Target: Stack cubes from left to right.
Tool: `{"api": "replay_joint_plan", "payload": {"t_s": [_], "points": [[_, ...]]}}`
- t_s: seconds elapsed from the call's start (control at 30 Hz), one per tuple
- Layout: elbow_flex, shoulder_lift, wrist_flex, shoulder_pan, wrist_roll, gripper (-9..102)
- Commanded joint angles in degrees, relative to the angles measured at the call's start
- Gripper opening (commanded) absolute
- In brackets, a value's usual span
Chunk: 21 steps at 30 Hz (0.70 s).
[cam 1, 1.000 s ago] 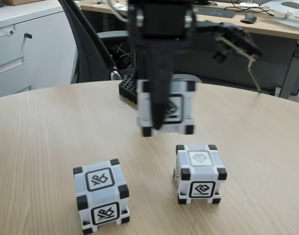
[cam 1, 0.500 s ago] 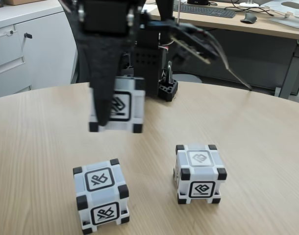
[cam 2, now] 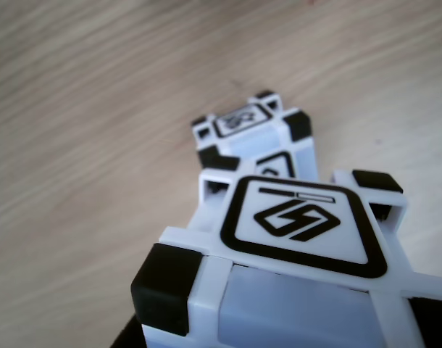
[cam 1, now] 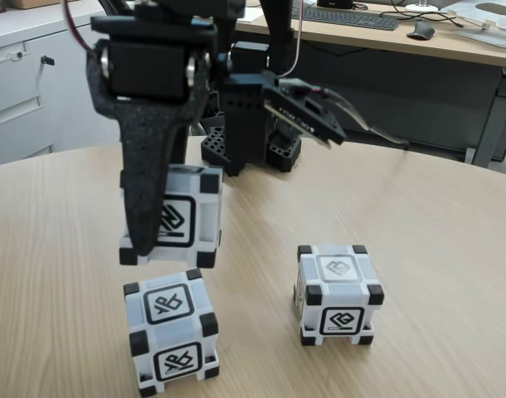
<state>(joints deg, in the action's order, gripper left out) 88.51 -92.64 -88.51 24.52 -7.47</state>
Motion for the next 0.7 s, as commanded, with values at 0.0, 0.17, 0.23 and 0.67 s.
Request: {"api": "replay_joint_plan", "payload": {"t_s": [0.0,0.17,0.23,0.67], "points": [[-1.49,-0.09,0.88,0.53,0.70,0],[-1.58,3.78,0.97,0.53,1.58,0],[-2.02,4.48,1.76,0.53,2.11,0],[-5.80,5.54,4.57,0.53,0.53,5]]}}
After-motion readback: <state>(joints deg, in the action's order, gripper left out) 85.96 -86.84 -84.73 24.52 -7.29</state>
